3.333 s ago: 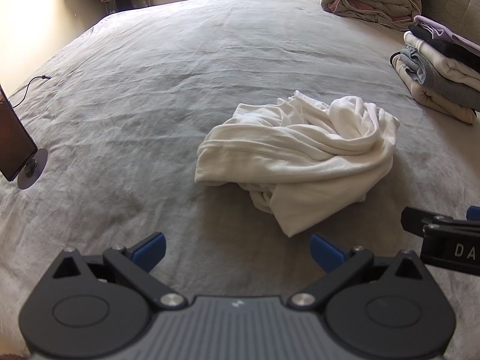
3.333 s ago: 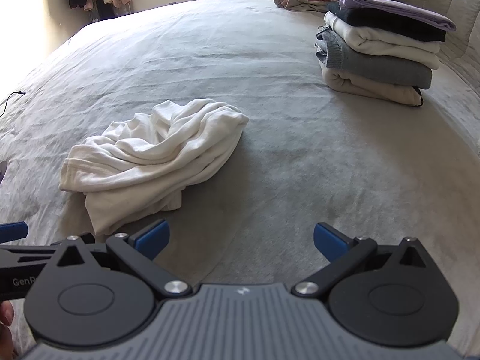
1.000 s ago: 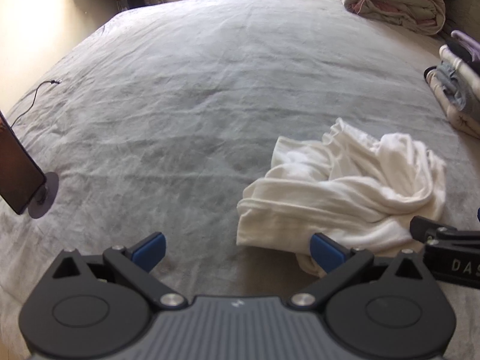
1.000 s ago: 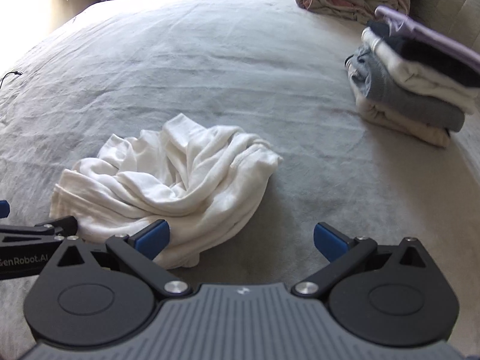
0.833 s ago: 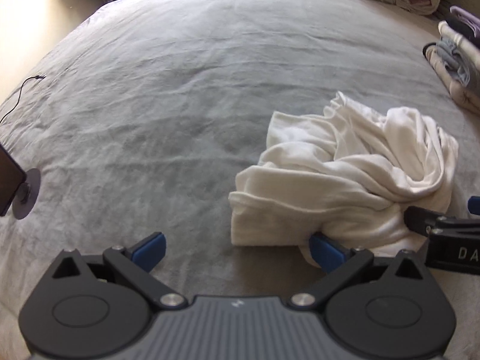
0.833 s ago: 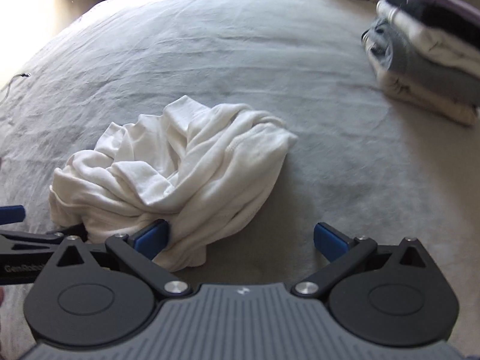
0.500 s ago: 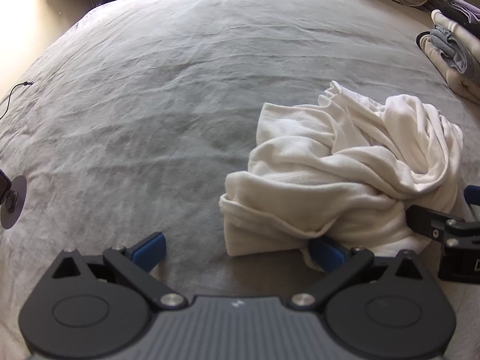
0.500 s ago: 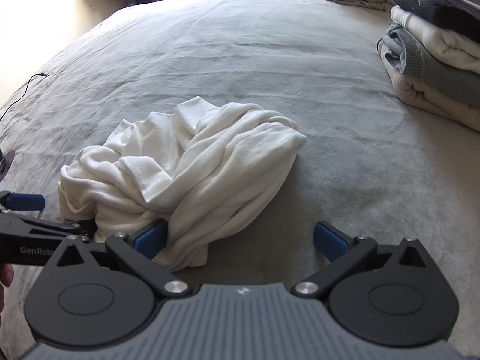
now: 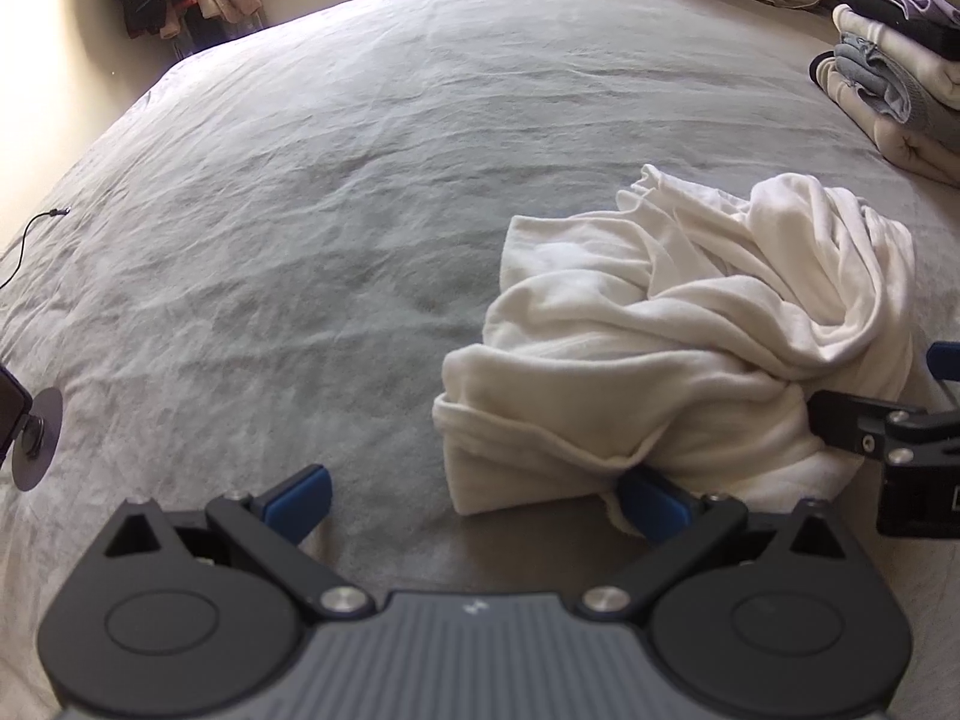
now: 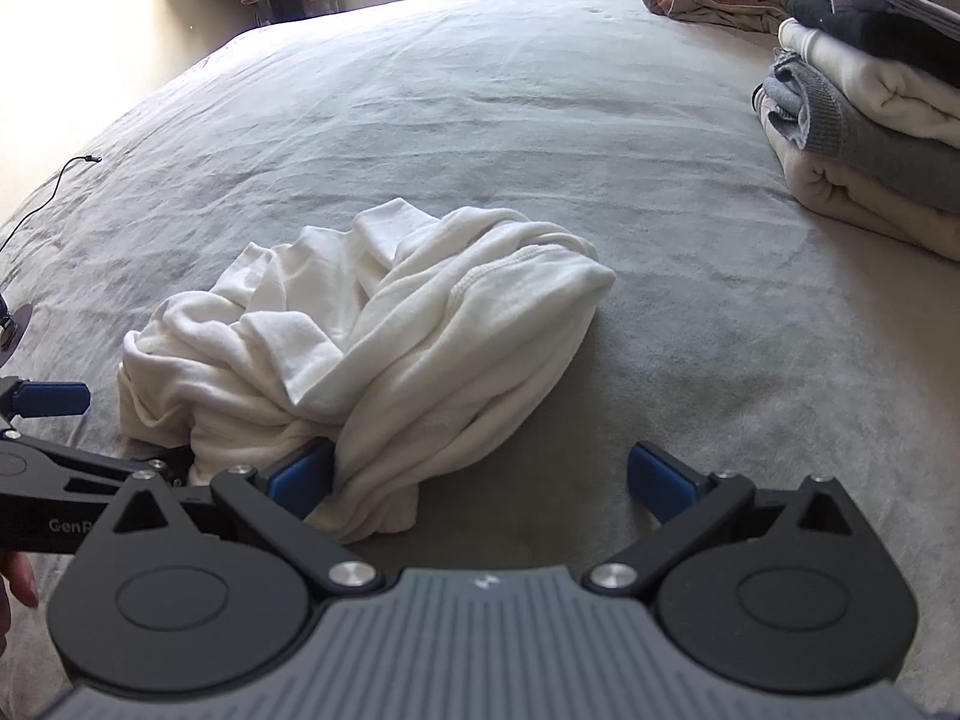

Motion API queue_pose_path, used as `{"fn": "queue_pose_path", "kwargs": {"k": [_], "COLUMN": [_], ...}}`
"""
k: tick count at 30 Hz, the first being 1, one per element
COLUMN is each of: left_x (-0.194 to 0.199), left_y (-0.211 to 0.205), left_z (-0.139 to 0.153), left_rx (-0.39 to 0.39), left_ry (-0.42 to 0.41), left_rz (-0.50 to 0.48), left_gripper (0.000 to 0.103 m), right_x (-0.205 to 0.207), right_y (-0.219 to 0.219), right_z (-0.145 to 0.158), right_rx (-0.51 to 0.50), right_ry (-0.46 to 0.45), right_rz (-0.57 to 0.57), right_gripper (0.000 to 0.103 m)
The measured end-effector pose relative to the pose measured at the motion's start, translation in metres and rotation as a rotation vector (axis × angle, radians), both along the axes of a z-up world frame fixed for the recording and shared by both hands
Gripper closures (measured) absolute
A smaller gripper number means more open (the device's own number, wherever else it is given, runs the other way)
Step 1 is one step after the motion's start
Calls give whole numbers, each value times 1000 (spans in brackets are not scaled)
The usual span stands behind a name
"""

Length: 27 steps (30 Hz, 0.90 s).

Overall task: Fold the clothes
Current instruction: 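Move both tools toward the white garment and close both grippers on its fabric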

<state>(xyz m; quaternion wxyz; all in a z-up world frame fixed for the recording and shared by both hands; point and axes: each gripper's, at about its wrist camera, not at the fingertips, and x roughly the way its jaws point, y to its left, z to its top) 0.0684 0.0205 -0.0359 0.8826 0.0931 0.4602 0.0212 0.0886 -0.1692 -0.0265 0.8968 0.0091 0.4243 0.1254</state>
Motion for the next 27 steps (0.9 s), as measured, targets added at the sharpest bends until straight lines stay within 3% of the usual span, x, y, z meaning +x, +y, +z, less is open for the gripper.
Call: {"fn": "queue_pose_path", "kwargs": {"k": [20,27], "left_x": [0,1], "left_y": [6,21], "left_z": [0,11], "left_rx": [-50,-124], "left_ry": [12,23], "left_rz": [38,27], "left_gripper": [0,1], "right_x": [-4,-6], "right_y": [-1,-9], "right_z": [-1,17], "right_rx": [16,55], "right_ry": [-32,-9], "right_rz": [-14,-35], "right_gripper": [0,0]}}
